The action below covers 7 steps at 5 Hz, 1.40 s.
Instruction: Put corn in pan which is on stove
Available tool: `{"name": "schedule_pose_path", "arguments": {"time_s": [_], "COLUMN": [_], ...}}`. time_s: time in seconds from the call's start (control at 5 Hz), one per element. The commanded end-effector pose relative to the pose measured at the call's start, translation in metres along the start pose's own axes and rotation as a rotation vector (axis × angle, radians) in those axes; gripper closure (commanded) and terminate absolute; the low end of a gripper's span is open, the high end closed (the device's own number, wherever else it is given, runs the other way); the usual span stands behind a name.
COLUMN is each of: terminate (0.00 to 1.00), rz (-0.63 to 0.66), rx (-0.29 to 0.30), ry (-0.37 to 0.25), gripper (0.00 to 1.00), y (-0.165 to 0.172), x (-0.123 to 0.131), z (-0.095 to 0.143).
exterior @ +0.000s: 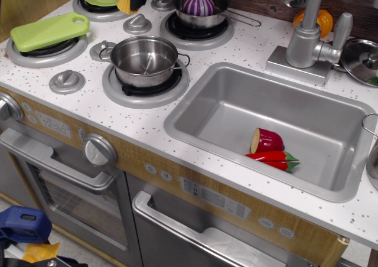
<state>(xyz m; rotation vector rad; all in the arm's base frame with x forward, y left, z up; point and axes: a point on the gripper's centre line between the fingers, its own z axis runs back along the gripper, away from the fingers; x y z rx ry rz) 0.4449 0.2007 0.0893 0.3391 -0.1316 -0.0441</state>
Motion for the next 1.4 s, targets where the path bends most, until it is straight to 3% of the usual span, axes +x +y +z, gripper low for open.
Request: {"name": "schedule_pose_path", "arguments": {"time_s": [0.0, 0.6, 0.8, 1.0, 1.2], "terminate": [0.0, 0.0, 0.0, 0.0, 1.0], "rz": [0.161, 0.295, 0.295, 0.295, 0.295], "rx": [0.028, -0.034, -0.034, -0.034, -0.034], "ry": [-0.061, -0.043, -0.043, -0.043, -0.043], "gripper": [1.0, 1.0, 0.0, 0.0, 0.0], "y": [-0.013, -0.051, -0.051, -0.051, -0.051], "x": [-0.011, -0.043, -0.043, -0.043, -0.043], "z": [0.072, 0.056, 0.056, 0.056, 0.056]}}
